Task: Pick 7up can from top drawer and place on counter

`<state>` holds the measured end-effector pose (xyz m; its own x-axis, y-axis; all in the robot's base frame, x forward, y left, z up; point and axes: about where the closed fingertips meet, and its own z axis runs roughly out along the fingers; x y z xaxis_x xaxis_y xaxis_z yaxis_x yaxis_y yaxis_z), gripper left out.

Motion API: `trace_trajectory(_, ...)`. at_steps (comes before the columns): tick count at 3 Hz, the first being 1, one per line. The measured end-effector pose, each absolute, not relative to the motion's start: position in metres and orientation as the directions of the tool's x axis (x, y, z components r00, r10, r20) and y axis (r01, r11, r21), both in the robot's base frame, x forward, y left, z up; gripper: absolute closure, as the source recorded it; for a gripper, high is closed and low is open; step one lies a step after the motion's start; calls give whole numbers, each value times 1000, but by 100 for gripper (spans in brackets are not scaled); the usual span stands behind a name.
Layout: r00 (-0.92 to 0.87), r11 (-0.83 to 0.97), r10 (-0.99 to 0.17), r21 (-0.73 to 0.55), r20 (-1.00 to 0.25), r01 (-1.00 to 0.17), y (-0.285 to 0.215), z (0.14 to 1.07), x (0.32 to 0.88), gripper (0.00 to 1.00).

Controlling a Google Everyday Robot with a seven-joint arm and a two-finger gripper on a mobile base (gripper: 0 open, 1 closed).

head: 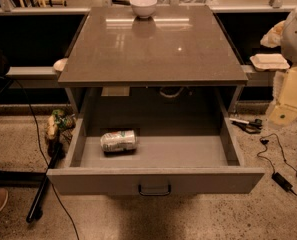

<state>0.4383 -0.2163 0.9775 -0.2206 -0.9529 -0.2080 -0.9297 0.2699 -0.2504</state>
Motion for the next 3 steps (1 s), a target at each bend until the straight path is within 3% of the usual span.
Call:
trace_trajectory(2,-212,269,-948,-239,-237,-933,-206,951,457,0)
trace_trajectory(3,-185,246,-938,-187,-292,-951,-180,894,486,0)
